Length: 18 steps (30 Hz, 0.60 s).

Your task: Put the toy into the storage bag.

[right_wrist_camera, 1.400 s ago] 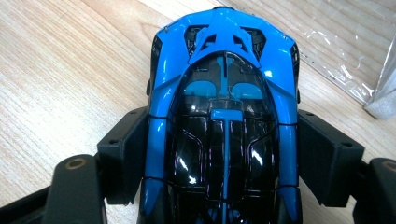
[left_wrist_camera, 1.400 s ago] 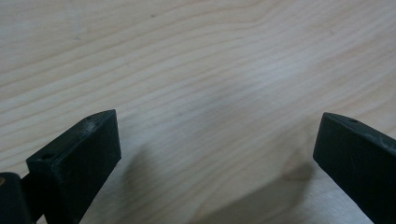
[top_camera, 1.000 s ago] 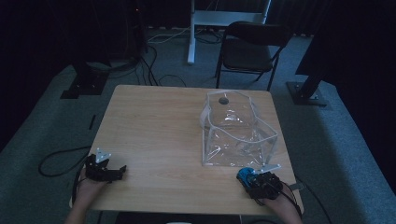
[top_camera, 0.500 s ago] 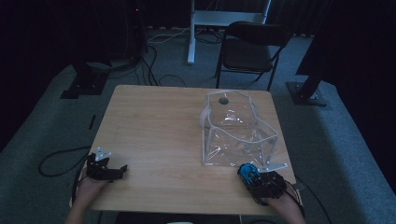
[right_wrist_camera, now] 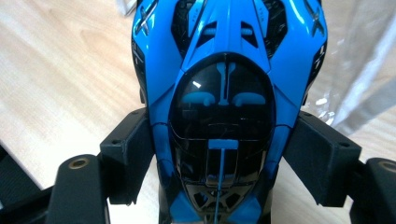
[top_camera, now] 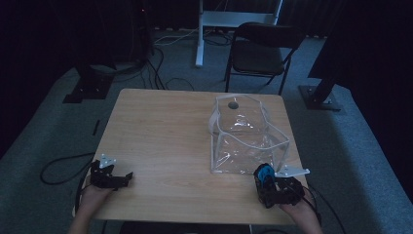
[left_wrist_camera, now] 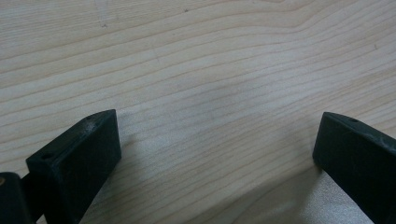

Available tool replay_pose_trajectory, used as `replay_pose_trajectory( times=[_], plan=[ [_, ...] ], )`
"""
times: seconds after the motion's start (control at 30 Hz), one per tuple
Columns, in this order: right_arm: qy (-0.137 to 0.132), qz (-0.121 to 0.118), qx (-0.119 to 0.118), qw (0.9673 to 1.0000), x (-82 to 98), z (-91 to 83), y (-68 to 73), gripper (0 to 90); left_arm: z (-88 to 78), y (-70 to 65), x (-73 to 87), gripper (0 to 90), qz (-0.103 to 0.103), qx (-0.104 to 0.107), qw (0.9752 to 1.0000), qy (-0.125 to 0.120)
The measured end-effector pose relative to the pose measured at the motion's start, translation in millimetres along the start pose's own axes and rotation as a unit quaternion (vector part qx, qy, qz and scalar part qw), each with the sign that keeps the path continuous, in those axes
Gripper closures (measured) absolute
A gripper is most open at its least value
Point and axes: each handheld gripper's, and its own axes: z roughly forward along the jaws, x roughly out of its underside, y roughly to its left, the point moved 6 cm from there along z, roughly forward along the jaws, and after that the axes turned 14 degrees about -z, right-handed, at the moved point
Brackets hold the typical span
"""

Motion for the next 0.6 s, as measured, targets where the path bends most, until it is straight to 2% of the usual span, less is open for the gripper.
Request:
replay_pose_trajectory(
  times=[0.17,0.3,0.33,0.47,0.5,0.6],
  plan=[
    [-0.021,0.005,0.002,0.9998,-5.0,-7.7,-0.9,26.8,0.0,-0.1,0.0,1.4,-0.001,-0.001,1.0000,0.000],
    [-0.024,-0.001,0.002,0.9997,-8.8,-10.8,-0.2,26.8,0.0,-0.1,0.0,1.4,-0.001,-0.001,1.0000,0.000],
    [-0.032,-0.003,-0.004,0.9995,-13.9,-14.9,-0.2,26.7,0.0,-0.1,0.0,1.4,0.000,-0.001,1.0000,0.000],
    [-0.047,-0.011,0.001,0.9988,-24.0,-24.8,-1.3,26.7,0.2,-0.3,-0.1,1.4,-0.002,0.000,1.0000,-0.001],
    [-0.056,-0.020,0.004,0.9982,-31.0,-31.3,-1.4,26.7,0.1,-0.2,0.0,1.4,-0.001,-0.001,1.0000,0.000],
    [-0.065,-0.024,-0.001,0.9976,-36.8,-36.8,-1.8,26.7,0.0,-0.2,0.0,1.4,-0.001,-0.001,1.0000,0.000]
  ],
)
